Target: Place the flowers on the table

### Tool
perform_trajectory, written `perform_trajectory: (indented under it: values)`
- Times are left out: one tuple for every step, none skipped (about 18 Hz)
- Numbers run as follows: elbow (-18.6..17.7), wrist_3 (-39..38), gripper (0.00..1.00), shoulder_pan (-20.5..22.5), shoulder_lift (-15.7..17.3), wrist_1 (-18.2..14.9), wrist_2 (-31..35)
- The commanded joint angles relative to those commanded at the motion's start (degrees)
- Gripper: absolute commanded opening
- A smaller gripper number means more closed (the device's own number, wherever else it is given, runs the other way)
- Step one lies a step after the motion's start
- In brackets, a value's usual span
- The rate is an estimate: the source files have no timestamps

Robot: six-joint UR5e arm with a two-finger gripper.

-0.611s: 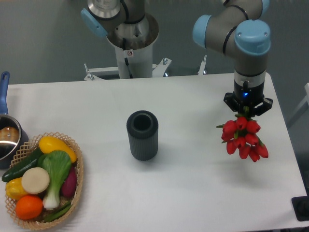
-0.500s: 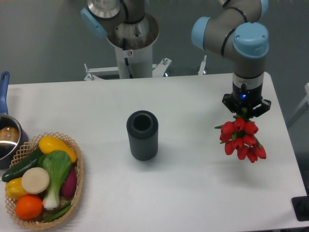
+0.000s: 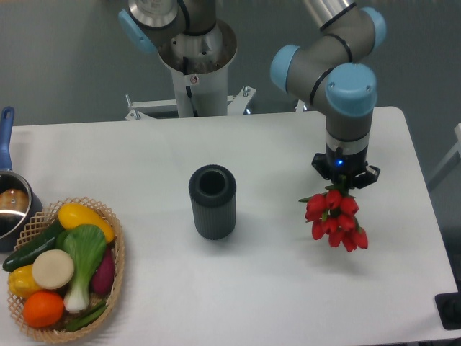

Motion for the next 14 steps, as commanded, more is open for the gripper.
perform_trajectory:
  values:
    - [0.17,-0.17,0.06,-0.70,0.00,0.00,0.00]
    - [0.35,-0.44,0.07,-1.15,-0.44,0.00,0.00]
    - [0.09,-0.79,0.09,-1.32,-0.70,0.00,0.00]
    - [-0.09,-0.88,0.13,-1.93,-0.79,0.00,0.00]
    - [0.08,-1.05,0.14,-2.90,-0.97,-0.09,0.09]
    - [0.43,-1.58,0.15,-3.34,-1.40,-0.09,0.09]
    - [0.44,-1.93,0.21,-3.43,-1.58,0.00,0.00]
    - [0.52,-2.11,0.35,-3.70,-1.58,0.00,0.00]
    - [0.70,-2.37,0.46,-4.31,-1.58,-0.09,0.00]
    - [0.70,-3.42,0.76,-4.57,-1.76,0.52,-0.09]
    - [0.35,-4.82,1.00,-4.66,-1.76,1.57,-0.09]
    - [0.26,-5.53,1.00,-4.75,-1.76,2.10,-0.09]
    - [0.35,-5.54,1.00,-4.75,-1.76,2.37,0.00]
    - [0.70,-5.54,1.00,-4.75,-1.76,2.46,0.00]
